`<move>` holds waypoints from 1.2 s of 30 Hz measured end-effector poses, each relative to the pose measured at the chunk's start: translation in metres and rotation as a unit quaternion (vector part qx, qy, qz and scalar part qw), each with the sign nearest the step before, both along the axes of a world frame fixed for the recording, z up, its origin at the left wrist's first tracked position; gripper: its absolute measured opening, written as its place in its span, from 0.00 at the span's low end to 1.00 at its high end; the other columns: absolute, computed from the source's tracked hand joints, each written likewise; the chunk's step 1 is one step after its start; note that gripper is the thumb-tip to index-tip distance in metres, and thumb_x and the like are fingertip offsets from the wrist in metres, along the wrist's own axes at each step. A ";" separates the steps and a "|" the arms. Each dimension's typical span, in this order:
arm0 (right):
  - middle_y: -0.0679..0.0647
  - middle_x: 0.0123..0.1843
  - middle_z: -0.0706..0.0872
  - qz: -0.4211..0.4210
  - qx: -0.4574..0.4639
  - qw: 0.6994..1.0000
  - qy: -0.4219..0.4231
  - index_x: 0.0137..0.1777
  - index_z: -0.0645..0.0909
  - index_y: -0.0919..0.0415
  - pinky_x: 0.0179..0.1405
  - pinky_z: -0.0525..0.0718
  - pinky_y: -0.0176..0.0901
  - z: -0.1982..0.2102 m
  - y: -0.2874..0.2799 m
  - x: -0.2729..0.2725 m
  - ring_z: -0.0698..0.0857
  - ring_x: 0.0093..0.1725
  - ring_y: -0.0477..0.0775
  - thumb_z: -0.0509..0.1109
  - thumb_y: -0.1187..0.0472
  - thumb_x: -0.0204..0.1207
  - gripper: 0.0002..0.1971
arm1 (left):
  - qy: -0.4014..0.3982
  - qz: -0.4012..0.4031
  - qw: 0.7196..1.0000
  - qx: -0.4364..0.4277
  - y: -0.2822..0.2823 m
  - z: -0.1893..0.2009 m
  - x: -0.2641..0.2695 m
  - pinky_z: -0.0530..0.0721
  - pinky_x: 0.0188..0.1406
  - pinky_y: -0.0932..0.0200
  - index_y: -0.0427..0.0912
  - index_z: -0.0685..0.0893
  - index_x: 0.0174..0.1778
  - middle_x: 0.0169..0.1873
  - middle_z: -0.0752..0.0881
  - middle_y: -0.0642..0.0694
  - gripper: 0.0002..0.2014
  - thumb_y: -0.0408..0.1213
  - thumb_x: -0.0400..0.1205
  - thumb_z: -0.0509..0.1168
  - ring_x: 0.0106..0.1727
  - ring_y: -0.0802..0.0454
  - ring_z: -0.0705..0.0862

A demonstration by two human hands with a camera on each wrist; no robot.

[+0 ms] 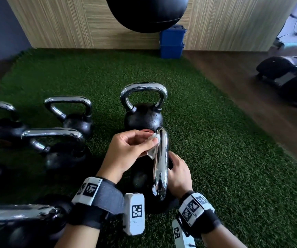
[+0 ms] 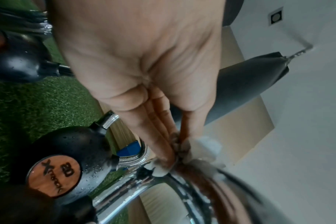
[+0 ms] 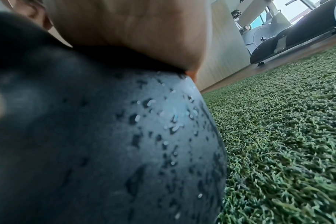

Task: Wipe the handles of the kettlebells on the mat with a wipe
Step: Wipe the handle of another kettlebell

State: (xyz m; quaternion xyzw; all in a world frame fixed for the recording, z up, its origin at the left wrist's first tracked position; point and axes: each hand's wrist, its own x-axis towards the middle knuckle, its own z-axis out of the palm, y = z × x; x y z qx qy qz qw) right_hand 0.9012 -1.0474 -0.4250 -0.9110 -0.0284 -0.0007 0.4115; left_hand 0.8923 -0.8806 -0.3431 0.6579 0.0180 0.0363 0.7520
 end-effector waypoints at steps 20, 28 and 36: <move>0.53 0.70 0.86 0.009 0.003 1.000 0.010 0.71 0.81 0.54 0.69 0.79 0.54 0.000 -0.001 -0.001 0.83 0.67 0.56 0.57 0.36 0.75 0.32 | -0.065 -0.079 0.987 0.125 0.025 -0.042 -0.080 0.91 0.47 0.63 0.53 0.96 0.48 0.45 0.96 0.49 0.13 0.51 0.70 0.85 0.47 0.50 0.95; 0.53 0.68 0.87 -0.007 -0.003 1.000 0.008 0.70 0.83 0.53 0.67 0.79 0.49 0.000 0.002 -0.003 0.84 0.67 0.57 0.55 0.33 0.71 0.36 | -0.004 -0.073 0.984 0.162 0.019 -0.066 -0.076 0.91 0.58 0.58 0.56 0.97 0.44 0.44 0.96 0.53 0.12 0.42 0.66 0.84 0.50 0.55 0.95; 0.45 0.69 0.85 -0.052 0.124 0.990 -0.047 0.70 0.82 0.44 0.59 0.89 0.51 0.047 -0.026 -0.012 0.88 0.59 0.46 0.76 0.59 0.78 0.21 | -0.068 -0.067 0.990 0.103 0.028 -0.036 -0.060 0.88 0.52 0.66 0.51 0.96 0.53 0.50 0.96 0.49 0.12 0.39 0.74 0.80 0.52 0.53 0.94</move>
